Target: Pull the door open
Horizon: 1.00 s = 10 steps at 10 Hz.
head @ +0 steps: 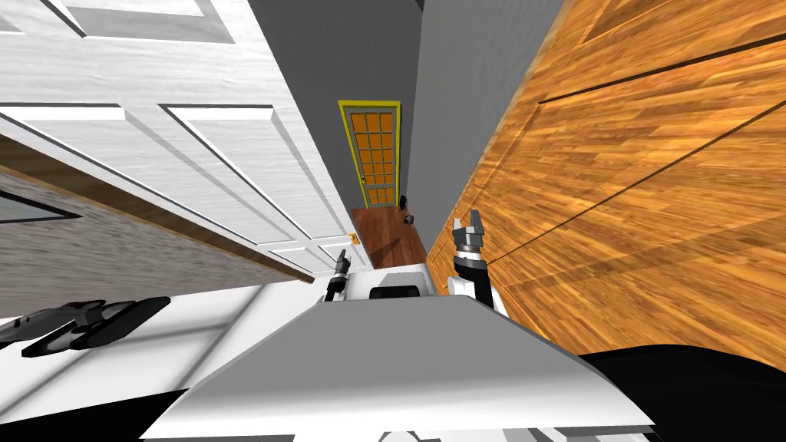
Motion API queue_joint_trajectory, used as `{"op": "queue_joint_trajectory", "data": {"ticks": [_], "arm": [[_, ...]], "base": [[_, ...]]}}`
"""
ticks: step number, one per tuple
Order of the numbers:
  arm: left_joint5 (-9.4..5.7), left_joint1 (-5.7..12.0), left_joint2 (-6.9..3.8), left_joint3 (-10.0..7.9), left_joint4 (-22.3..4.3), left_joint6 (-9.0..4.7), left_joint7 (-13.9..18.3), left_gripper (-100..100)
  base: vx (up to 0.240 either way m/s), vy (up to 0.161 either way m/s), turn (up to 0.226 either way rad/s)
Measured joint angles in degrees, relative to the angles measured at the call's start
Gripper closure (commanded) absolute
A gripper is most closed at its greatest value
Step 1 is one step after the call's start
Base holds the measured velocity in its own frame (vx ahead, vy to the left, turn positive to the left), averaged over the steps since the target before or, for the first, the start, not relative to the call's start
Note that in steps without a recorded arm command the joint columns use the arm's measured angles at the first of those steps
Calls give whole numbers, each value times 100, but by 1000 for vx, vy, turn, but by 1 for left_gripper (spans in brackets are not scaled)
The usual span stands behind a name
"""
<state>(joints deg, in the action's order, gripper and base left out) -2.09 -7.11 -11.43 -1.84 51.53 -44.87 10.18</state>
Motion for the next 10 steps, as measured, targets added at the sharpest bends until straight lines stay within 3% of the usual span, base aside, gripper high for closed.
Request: {"op": "queue_joint_trajectory", "data": {"ticks": [2, 5, 6, 8, 9, 10], "arm": [[-44, 22, -61, -70, -100, -38, 36, -100], [-142, 65, -244, -212, -362, -178, 164, -100], [-167, 20, -284, -249, -288, -140, 192, -100], [-218, 85, -354, -328, -481, -212, 235, -100], [-219, 69, -352, -330, -495, -237, 238, 100], [-219, 77, -354, -330, -485, -230, 236, 100]], "base": [[190, -27, -109], [179, 2, -119], [187, -20, -90], [106, -8, -35], [-18, -4, 1], [-27, 0, -22]]}}
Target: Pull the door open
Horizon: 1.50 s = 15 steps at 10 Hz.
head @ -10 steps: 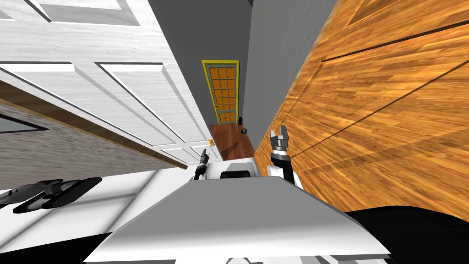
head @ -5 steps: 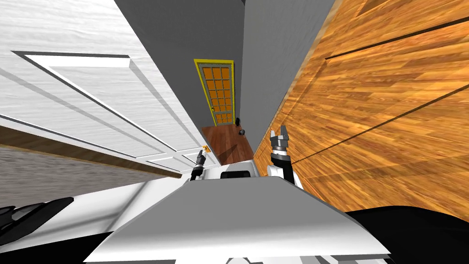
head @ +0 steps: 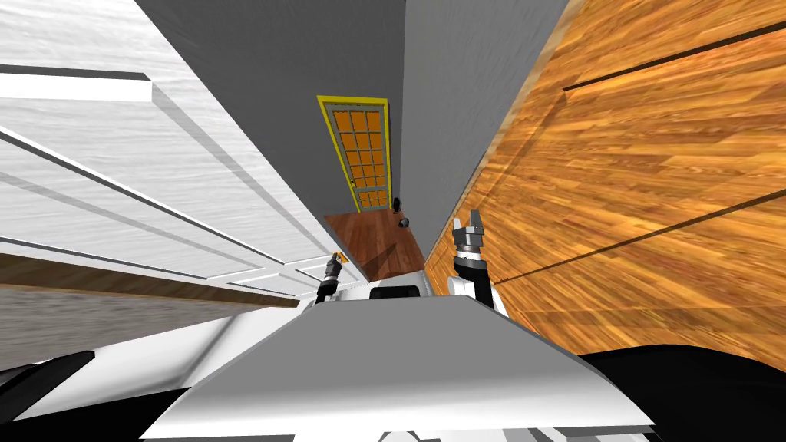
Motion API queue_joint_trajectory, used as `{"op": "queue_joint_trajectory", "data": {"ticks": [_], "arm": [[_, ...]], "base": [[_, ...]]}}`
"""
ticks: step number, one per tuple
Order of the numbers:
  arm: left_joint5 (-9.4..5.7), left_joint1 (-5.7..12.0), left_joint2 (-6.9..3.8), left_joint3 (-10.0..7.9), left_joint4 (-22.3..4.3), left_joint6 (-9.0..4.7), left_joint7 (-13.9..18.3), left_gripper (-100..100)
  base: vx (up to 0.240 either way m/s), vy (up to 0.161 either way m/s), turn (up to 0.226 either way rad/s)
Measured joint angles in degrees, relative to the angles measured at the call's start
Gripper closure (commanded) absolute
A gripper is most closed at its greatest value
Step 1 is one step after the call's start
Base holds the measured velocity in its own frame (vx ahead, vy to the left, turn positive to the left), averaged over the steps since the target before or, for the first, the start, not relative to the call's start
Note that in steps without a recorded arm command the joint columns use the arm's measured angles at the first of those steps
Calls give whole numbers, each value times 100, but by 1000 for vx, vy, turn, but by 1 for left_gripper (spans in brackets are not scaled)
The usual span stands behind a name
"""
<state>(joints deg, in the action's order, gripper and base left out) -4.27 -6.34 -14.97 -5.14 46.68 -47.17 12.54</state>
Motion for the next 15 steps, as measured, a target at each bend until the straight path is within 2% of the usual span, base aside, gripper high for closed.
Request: {"op": "queue_joint_trajectory", "data": {"ticks": [5, 8, 10, 11, 14, 15], "arm": [[5, 4, 7, 11, -4, 29, -3, 100], [57, -92, -92, 98, 68, -82, 114, 100], [111, -144, -179, 197, -29, -245, 241, 100], [143, -229, -222, 255, 17, -297, 306, 100], [220, -416, -353, 388, 116, -410, 482, 100], [228, -437, -348, 404, 105, -414, 493, 100]], "base": [[-21, 10, -25], [-166, 38, -108], [-218, 50, -124], [-221, 39, -122], [-169, 21, -72], [-142, 30, -133]]}}
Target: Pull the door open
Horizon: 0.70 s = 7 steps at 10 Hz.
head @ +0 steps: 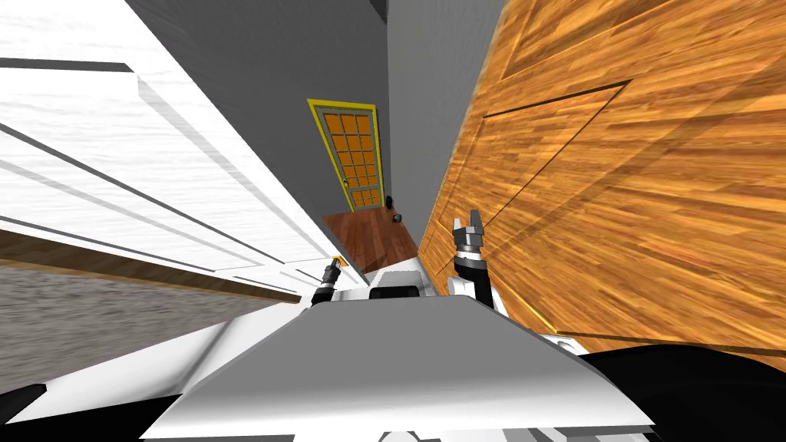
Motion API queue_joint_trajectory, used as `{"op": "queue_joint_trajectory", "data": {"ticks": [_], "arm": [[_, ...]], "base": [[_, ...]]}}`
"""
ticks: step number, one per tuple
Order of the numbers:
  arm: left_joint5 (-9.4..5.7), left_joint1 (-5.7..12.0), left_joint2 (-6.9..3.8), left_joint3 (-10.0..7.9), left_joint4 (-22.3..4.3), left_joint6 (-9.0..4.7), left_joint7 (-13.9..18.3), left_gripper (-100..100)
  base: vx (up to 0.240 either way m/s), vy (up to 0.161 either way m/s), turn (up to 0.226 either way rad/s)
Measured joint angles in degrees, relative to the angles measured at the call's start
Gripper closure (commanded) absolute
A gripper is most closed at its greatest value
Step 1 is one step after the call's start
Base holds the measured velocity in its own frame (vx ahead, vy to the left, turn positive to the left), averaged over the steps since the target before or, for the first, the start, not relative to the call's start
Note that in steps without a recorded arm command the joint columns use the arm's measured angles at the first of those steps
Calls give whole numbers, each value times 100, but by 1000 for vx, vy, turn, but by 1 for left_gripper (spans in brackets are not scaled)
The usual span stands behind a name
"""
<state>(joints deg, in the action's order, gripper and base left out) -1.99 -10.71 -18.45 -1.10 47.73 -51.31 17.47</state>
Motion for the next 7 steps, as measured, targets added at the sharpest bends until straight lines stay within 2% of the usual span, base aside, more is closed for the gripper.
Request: {"op": "queue_joint_trajectory", "data": {"ticks": [2, 4, 7], "arm": [[35, -93, -89, 57, -26, -178, 90, 100], [87, -282, -189, 143, 96, -312, 197, 100], [156, -391, -329, 258, -70, -683, 355, 100]], "base": [[-184, 61, -127], [-169, 54, -112], [-195, 57, -109]]}}
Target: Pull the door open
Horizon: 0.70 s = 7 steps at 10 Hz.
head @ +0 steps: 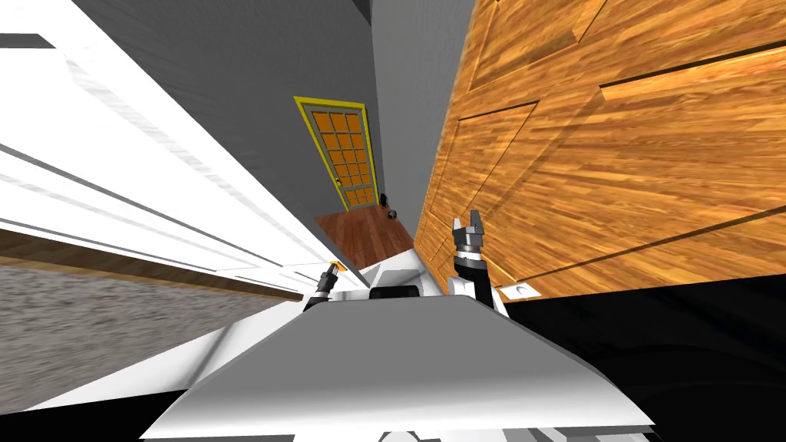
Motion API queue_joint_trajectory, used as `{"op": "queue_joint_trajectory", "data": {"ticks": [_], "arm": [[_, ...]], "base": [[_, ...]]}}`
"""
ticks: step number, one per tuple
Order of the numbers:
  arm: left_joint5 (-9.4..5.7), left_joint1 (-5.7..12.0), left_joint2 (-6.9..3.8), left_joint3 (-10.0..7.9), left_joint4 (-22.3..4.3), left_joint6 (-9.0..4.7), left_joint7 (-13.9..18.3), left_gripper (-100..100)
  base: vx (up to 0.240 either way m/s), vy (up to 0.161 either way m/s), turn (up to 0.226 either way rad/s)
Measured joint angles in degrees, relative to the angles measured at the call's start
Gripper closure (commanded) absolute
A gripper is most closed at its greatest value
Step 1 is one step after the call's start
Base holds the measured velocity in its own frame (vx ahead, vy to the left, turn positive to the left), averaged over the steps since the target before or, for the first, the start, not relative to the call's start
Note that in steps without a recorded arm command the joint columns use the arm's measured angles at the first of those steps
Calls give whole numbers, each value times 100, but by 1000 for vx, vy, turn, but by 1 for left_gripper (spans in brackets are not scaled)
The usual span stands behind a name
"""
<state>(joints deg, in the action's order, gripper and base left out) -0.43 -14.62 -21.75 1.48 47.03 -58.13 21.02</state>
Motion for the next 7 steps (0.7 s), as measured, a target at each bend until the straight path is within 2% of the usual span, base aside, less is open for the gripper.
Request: {"op": "queue_joint_trajectory", "data": {"ticks": [1, 2, 3, 7], "arm": [[24, -84, -39, 38, 62, -40, 48, 100], [36, -107, -30, 60, 62, -35, 56, 100], [43, -115, -66, 68, 15, -100, 82, 100], [94, -196, -214, 127, -163, -469, 207, 100]], "base": [[-80, 20, -25], [-168, 33, -157], [-242, 82, -186], [-216, 55, -156]]}}
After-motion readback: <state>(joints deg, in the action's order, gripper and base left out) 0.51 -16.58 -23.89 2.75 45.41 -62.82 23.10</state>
